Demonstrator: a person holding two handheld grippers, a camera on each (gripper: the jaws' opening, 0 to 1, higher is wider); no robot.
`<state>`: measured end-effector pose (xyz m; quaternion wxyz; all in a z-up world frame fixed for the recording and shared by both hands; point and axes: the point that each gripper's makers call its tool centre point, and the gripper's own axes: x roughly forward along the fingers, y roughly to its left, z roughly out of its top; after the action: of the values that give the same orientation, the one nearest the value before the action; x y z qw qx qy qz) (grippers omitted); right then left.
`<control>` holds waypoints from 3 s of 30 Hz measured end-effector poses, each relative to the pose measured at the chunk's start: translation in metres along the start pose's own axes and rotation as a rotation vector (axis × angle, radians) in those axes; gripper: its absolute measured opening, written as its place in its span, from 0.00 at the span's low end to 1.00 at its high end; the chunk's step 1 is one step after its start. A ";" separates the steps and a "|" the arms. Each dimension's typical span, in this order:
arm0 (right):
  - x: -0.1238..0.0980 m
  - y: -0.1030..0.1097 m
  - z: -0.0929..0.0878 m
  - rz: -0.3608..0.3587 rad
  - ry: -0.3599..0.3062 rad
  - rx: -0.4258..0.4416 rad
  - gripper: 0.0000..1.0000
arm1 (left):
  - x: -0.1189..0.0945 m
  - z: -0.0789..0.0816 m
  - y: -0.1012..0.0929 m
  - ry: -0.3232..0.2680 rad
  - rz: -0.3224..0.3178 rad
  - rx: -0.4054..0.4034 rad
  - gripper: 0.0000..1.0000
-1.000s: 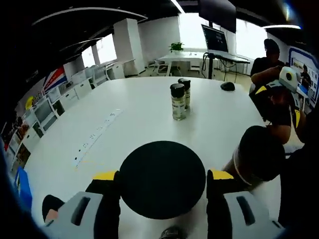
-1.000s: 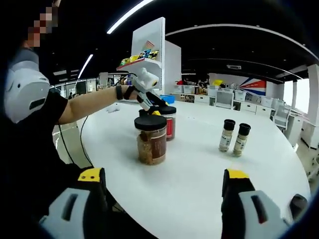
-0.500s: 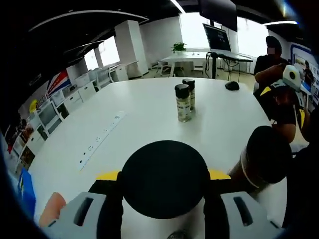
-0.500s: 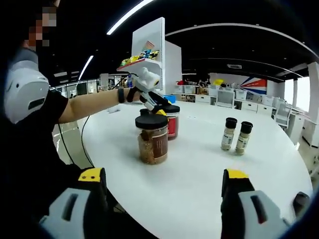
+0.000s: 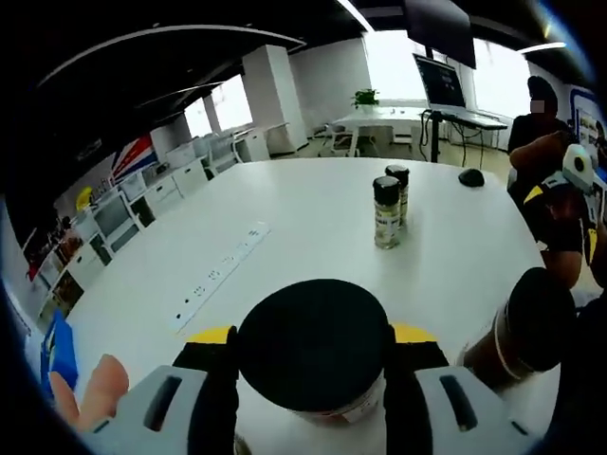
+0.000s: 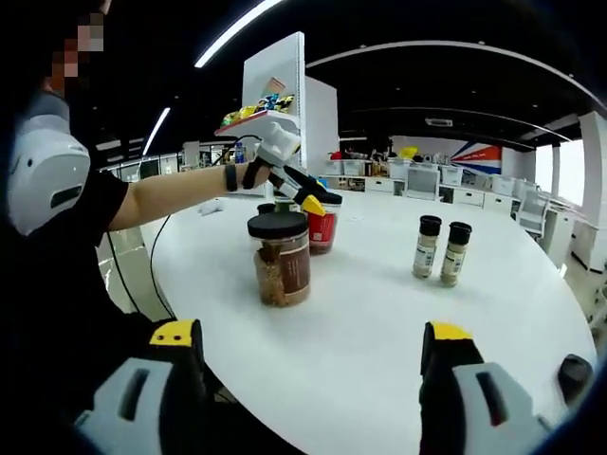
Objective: Pick up the mixed condiments and ingredients on the table and sort them into separate groups
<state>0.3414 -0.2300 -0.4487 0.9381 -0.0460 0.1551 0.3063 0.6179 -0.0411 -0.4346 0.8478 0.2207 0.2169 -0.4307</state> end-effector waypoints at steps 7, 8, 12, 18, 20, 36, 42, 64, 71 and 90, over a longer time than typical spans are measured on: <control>0.003 -0.002 0.000 0.000 0.003 0.003 0.92 | 0.001 0.008 0.026 -0.036 0.047 -0.057 0.59; 0.004 -0.002 -0.001 0.000 0.005 0.002 0.92 | 0.001 0.010 0.030 -0.045 0.054 -0.057 0.59; 0.003 -0.002 0.002 0.000 -0.003 0.000 0.92 | 0.000 0.013 0.044 -0.063 0.080 -0.074 0.59; 0.004 -0.005 0.004 -0.008 0.005 0.000 0.92 | 0.003 0.014 0.071 -0.078 0.160 -0.116 0.58; 0.005 -0.005 0.006 -0.010 0.004 -0.002 0.92 | 0.004 0.012 0.078 -0.083 0.169 -0.128 0.58; 0.013 -0.006 0.008 -0.005 0.021 0.002 0.92 | 0.005 -0.009 0.098 -0.098 0.233 -0.149 0.57; 0.017 -0.003 0.006 0.004 0.027 0.000 0.92 | 0.001 -0.011 0.095 -0.098 0.234 -0.130 0.57; 0.018 -0.003 0.001 0.005 0.038 0.005 0.91 | -0.012 -0.027 0.090 -0.050 0.194 -0.053 0.56; 0.018 -0.003 0.000 0.003 0.040 0.006 0.90 | -0.015 -0.029 0.088 -0.034 0.157 -0.020 0.56; 0.015 0.000 0.004 0.003 0.031 -0.001 0.90 | -0.017 -0.030 0.086 -0.042 0.142 0.002 0.57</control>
<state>0.3537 -0.2211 -0.4498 0.9351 -0.0513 0.1696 0.3069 0.6743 0.0319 -0.4338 0.8803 0.2275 0.1825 -0.3743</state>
